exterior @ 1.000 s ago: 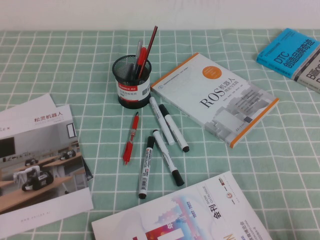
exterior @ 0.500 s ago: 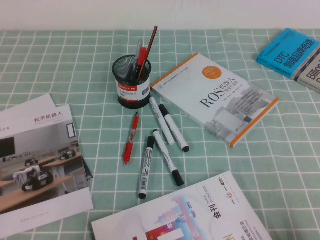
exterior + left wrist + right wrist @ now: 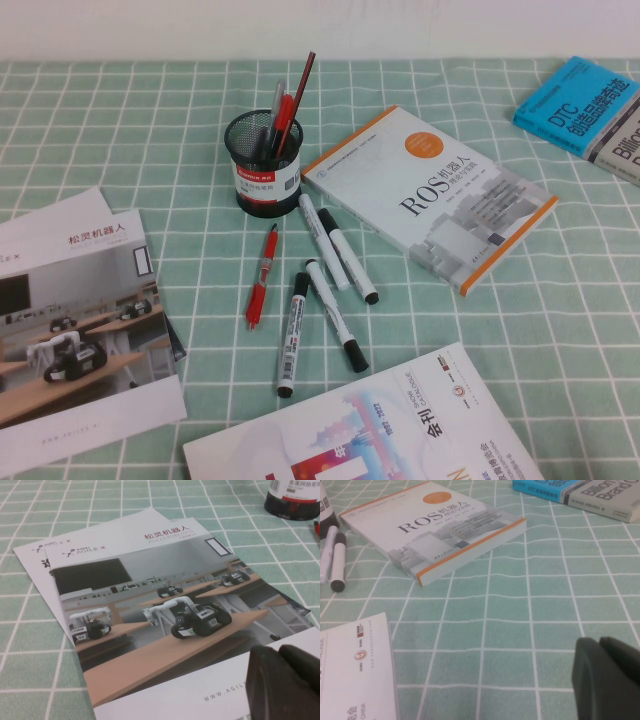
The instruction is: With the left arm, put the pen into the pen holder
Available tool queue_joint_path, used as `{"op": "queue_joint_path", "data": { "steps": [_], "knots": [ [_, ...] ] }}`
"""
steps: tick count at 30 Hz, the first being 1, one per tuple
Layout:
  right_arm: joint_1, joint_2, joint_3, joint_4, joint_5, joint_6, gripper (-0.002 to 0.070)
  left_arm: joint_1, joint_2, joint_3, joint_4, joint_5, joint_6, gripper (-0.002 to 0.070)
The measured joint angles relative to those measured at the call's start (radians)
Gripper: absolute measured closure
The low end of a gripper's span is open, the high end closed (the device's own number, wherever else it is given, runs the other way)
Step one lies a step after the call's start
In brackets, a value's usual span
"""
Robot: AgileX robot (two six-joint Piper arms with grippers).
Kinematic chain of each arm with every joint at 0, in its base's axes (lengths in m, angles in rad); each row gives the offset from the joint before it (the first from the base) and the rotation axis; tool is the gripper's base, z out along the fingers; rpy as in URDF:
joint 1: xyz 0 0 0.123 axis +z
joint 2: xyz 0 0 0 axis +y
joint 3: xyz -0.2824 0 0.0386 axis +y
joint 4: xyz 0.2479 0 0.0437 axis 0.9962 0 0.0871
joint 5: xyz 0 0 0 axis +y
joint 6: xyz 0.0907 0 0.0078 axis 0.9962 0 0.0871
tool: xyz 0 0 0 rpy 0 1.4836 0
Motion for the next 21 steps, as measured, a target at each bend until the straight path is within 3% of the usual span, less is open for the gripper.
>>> {"op": "queue_joint_path", "data": {
  "steps": [5, 15, 21],
  "knots": [
    [0.000, 0.000, 0.000, 0.000, 0.000, 0.000, 0.0698, 0.000, 0.000, 0.000, -0.033, -0.006, -0.013, 0.0675],
    [0.000, 0.000, 0.000, 0.000, 0.000, 0.000, 0.0698, 0.000, 0.000, 0.004, -0.570, -0.160, -0.080, 0.0675],
    [0.000, 0.000, 0.000, 0.000, 0.000, 0.000, 0.0698, 0.000, 0.000, 0.004, -0.645, -0.221, -0.080, 0.0676]
  ]
}}
